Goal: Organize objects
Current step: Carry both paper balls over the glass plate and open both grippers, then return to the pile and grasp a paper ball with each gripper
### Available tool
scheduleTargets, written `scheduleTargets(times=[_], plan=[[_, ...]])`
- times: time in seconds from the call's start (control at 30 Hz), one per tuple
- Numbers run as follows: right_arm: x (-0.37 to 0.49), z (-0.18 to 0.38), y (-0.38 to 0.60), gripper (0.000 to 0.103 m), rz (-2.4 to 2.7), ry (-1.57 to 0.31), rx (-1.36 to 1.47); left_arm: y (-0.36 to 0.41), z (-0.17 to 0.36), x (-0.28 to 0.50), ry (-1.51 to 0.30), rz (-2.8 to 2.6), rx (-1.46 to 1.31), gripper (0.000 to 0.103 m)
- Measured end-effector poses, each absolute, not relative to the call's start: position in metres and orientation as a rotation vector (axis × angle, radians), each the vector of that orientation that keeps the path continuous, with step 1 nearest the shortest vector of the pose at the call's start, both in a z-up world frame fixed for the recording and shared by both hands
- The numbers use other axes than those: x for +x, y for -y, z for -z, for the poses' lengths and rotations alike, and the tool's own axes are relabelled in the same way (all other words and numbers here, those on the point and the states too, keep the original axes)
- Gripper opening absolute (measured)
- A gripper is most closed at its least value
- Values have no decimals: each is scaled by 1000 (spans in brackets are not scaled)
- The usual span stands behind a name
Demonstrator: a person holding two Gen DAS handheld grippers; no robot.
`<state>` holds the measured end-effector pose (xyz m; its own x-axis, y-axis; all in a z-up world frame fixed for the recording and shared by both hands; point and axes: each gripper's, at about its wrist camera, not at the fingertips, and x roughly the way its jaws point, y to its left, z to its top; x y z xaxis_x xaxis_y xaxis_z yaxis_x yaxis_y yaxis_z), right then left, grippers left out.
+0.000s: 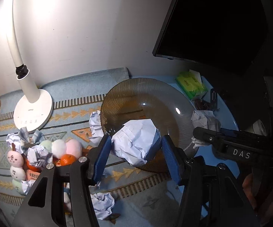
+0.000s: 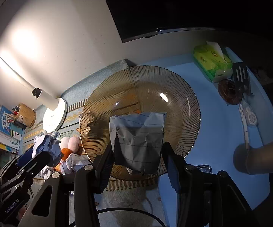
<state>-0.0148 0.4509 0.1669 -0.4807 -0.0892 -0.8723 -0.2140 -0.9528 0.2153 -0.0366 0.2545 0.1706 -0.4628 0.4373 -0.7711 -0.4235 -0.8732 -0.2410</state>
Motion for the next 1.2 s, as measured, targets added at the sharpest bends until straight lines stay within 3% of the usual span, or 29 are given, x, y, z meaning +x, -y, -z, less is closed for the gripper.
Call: scheduleTargets(times=[0.07, 0.13, 0.17, 0.23, 0.53, 0.93, 1.2], plan=[[-16, -167, -453, 51, -2612, -416, -1562, -261, -171, -40, 20, -2338, -1228, 58], [-18, -166, -453, 56, -2626, -397, -1563, -263, -170, -42, 7, -2349, -1232, 81], [-20, -165, -454, 60, -2629, -388, -1564, -262, -171, -42, 8, -2363, -1224, 84], [-24, -163, -456, 74, -2632, -376, -1563, -257, -170, -41, 17, -2376, -1228, 85], [-28, -148, -464, 75, -2596, -449, -1619, -195, -156, -28, 121, -2451, -1339, 85], [-25, -147, -388, 75, -2694, -343, -1733, -68, -156, -1, 307, -2646, -1421, 84], [-20, -130, -328, 75, -2726, -298, -1885, -24, -131, 5, 347, -2579, -1518, 84]])
